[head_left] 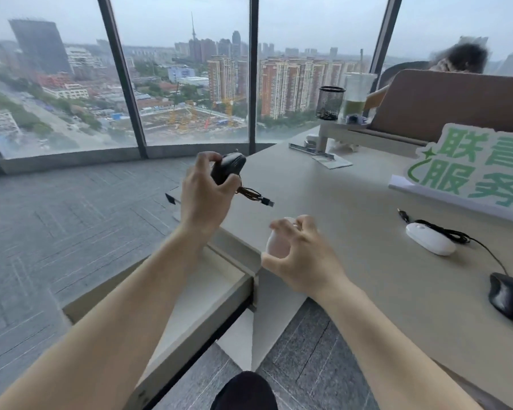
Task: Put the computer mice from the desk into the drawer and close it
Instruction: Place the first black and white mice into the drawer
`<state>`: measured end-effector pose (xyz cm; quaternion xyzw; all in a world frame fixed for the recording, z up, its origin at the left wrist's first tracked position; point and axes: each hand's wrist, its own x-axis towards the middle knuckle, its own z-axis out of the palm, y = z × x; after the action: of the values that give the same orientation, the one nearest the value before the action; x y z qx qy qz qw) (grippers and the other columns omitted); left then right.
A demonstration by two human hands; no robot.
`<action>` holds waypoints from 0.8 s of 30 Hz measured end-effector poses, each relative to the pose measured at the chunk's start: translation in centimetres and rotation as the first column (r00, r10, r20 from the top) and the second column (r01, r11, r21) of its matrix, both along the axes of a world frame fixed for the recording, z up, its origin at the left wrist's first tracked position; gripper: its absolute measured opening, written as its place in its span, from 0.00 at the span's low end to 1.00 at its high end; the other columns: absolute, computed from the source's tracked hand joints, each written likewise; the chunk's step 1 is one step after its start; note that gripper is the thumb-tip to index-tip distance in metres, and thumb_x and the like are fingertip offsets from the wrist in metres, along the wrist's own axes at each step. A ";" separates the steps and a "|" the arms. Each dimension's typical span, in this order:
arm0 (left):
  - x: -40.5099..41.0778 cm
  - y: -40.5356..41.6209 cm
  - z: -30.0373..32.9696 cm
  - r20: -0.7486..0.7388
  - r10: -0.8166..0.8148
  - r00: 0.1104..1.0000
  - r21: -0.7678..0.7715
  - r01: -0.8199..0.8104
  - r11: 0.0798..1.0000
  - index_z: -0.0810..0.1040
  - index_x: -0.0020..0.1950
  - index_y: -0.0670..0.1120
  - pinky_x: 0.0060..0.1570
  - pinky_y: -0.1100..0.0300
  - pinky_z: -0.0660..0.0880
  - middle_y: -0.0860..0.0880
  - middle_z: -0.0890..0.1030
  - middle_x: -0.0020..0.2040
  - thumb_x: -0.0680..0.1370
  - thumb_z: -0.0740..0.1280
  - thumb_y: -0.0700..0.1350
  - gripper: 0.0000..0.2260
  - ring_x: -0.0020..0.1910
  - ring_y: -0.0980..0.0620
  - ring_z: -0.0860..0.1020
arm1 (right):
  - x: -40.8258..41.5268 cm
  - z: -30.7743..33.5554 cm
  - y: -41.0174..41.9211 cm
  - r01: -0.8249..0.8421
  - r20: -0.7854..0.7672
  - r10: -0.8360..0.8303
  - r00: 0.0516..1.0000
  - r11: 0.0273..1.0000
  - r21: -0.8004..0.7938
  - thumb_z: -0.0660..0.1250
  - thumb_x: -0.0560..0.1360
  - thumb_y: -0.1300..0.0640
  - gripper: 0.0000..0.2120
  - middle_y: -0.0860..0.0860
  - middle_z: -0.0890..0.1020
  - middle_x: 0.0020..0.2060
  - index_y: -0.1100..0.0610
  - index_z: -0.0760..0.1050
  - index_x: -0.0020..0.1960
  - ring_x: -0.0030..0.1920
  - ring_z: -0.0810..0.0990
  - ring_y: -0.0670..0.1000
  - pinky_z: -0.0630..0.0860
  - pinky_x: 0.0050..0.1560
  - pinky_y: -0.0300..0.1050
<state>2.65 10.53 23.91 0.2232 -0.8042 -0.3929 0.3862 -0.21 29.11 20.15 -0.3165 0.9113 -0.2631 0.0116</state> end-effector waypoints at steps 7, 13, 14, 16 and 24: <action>7.6 -8.7 -2.8 0.139 0.133 0.981 -0.020 -0.132 0.991 0.72 0.60 0.52 0.43 0.57 0.68 0.44 0.78 0.57 0.70 0.66 0.50 0.18 0.49 0.46 0.77 | 3.8 -3.7 -10.7 -0.170 0.015 0.170 0.985 0.985 0.020 0.66 0.70 0.40 0.26 0.52 0.67 0.62 0.42 0.66 0.66 0.59 0.71 0.57 0.76 0.49 0.50; 9.4 -12.8 -12.8 0.373 0.117 0.920 0.110 -0.170 0.979 0.72 0.64 0.49 0.59 0.50 0.71 0.42 0.77 0.60 0.72 0.67 0.48 0.20 0.58 0.41 0.75 | 3.3 -10.5 -16.0 -0.239 0.239 0.183 0.954 0.943 0.231 0.64 0.69 0.43 0.31 0.54 0.65 0.66 0.42 0.64 0.71 0.64 0.67 0.58 0.74 0.59 0.54; 9.5 -13.0 -14.4 0.407 0.102 0.908 0.132 -0.169 0.977 0.72 0.64 0.48 0.60 0.51 0.70 0.42 0.76 0.61 0.73 0.67 0.48 0.20 0.60 0.41 0.73 | 2.9 -11.5 -16.7 -0.254 0.269 0.180 0.946 0.928 0.273 0.65 0.69 0.44 0.31 0.54 0.65 0.65 0.42 0.64 0.71 0.65 0.66 0.58 0.74 0.60 0.54; 9.4 -13.2 -17.7 0.482 0.086 0.872 0.152 -0.180 0.972 0.72 0.65 0.48 0.61 0.51 0.69 0.41 0.74 0.61 0.73 0.67 0.48 0.21 0.61 0.41 0.72 | 2.1 -13.6 -18.1 -0.278 0.293 0.175 0.940 0.890 0.361 0.65 0.68 0.46 0.30 0.54 0.65 0.65 0.44 0.65 0.70 0.64 0.66 0.59 0.73 0.60 0.54; 6.8 -13.1 -25.6 0.718 0.133 0.684 0.062 -0.252 0.966 0.68 0.66 0.51 0.54 0.52 0.72 0.45 0.71 0.62 0.75 0.65 0.50 0.20 0.62 0.42 0.68 | -1.2 -19.9 -21.8 -0.306 0.328 0.110 0.938 0.708 0.636 0.71 0.68 0.50 0.39 0.57 0.63 0.70 0.51 0.58 0.75 0.68 0.65 0.62 0.72 0.61 0.56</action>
<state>9.48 -2.58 -1.64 0.4694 -0.8292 -0.2956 0.0687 -1.42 7.30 0.28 -0.3536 0.8917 0.0506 0.2781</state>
